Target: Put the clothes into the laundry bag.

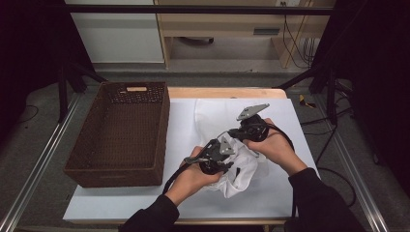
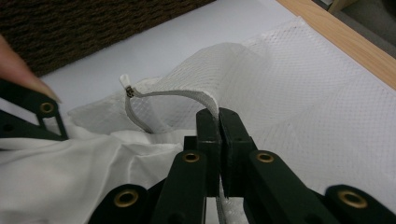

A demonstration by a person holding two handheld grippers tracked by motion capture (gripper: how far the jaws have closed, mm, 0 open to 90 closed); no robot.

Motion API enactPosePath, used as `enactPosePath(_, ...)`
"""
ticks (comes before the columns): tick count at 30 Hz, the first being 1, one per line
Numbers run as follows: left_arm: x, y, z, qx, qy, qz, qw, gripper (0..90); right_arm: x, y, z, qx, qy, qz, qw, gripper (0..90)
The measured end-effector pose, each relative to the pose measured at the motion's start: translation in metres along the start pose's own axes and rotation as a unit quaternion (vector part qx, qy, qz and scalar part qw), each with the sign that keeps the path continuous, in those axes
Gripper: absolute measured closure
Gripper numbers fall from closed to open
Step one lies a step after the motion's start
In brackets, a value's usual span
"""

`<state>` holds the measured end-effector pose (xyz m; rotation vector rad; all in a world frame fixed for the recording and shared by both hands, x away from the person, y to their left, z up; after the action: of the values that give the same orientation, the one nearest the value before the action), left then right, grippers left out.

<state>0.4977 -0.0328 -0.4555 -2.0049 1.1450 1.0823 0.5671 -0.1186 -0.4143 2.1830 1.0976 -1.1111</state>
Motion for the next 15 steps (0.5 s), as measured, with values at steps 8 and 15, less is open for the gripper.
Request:
enactPosePath(8, 0.009, -0.01, 0.011, -0.037, -0.011, 0.009, 0.9992, 70.5, -0.001, -0.004, 0.0, -0.005, 0.001, -0.002, 1.0, 88.4)
enactPosePath(15, 0.014, -0.015, 0.019, -0.063, -0.022, 0.012, 0.9977, 70.5, -0.003, -0.007, -0.001, -0.008, 0.001, -0.004, 1.0, 88.4)
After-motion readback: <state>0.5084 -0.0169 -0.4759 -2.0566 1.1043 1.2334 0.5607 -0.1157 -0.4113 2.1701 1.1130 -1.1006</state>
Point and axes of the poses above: each handheld gripper's, and its own axes: x roughly forward along the jaws, z roughly out of its underside, y roughly to its right, the point moved 7 cm from there along x, roughly forward along the jaws, and after that the axes turned 12 degrees about -y, right-handed, at the moved point
